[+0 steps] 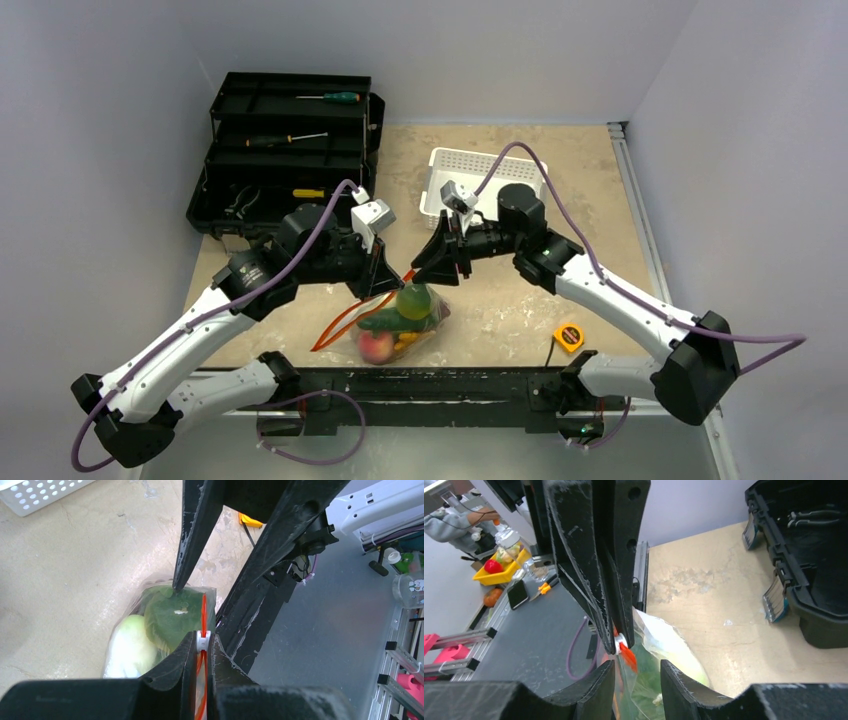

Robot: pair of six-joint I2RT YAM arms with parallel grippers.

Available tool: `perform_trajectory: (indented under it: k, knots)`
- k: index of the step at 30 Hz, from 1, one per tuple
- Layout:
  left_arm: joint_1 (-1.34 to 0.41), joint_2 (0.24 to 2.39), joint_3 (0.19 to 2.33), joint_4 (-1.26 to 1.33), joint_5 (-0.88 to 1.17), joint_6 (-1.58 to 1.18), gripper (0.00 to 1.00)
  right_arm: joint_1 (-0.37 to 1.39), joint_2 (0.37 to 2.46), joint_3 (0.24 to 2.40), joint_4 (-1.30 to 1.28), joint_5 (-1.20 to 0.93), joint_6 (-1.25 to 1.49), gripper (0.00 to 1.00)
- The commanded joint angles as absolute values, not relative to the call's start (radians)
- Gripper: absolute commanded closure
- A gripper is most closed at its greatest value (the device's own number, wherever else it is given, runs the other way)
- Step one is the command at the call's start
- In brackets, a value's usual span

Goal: Place the food in the zip-top bag and seal the zipper

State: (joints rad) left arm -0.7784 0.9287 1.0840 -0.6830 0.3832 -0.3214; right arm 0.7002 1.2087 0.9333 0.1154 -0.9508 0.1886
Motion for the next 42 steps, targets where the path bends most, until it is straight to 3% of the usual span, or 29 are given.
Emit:
perform_trajectory:
  k: [1,8,18,30,35,38,42]
  knots:
    - [-0.776,0.91,1.094,-0.678,0.405,-0.311,1.0,0.702,1.229,0.982,0.128,-1.028,0.183,0.62]
    - [-0.776,0.916,1.098,-0.676,0.408,-0.311,1.0,0.703,1.26,0.978,0.185,-1.085,0.218,0.66]
    - [-0.776,0.929,1.101,-0.672,0.413,-0.31,1.0,0.706,1.277,0.963,0.273,-1.121,0.28,0.86]
    - [-0.776,0.93,1.101,-0.67,0.416,-0.31,1.0,0.72,1.294,0.977,0.28,-1.118,0.284,0.87]
    - [-0.776,0.929,1.098,-0.669,0.415,-0.311,1.0,0.731,1.301,0.983,0.278,-1.122,0.281,1.0]
    - [-0.776,0.925,1.099,-0.669,0.412,-0.314,1.0,0.742,1.286,0.969,0.261,-1.03,0.276,1.0]
    - [-0.776,0.92,1.103,-0.683,0.401,-0.321,1.0,0.764,1.121,0.871,0.274,-0.633,0.289,1.0]
